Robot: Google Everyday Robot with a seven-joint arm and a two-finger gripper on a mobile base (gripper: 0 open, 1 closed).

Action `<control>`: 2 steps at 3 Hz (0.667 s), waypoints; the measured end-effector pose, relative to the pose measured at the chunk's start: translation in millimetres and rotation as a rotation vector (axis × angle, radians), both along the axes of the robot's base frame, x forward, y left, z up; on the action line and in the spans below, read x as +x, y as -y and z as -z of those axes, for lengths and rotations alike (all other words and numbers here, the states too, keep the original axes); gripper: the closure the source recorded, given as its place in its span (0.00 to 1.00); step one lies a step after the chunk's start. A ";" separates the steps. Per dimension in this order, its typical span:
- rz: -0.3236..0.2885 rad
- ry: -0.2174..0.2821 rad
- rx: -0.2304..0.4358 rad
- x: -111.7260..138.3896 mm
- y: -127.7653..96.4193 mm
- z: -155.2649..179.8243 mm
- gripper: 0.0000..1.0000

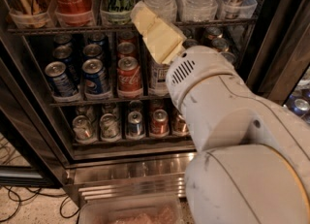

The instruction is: Pick coke can from top shelf of fridge

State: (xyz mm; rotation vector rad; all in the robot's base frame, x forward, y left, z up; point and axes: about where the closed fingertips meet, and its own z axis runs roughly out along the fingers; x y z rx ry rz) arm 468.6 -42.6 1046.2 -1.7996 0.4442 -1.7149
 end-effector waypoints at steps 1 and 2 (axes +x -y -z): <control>0.000 0.000 0.000 0.0 0.0 0.0 0.00; 0.000 0.000 0.000 0.0 0.0 0.0 0.00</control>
Offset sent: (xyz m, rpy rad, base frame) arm 0.0146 -0.0383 -0.0141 0.9468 0.1441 -0.2611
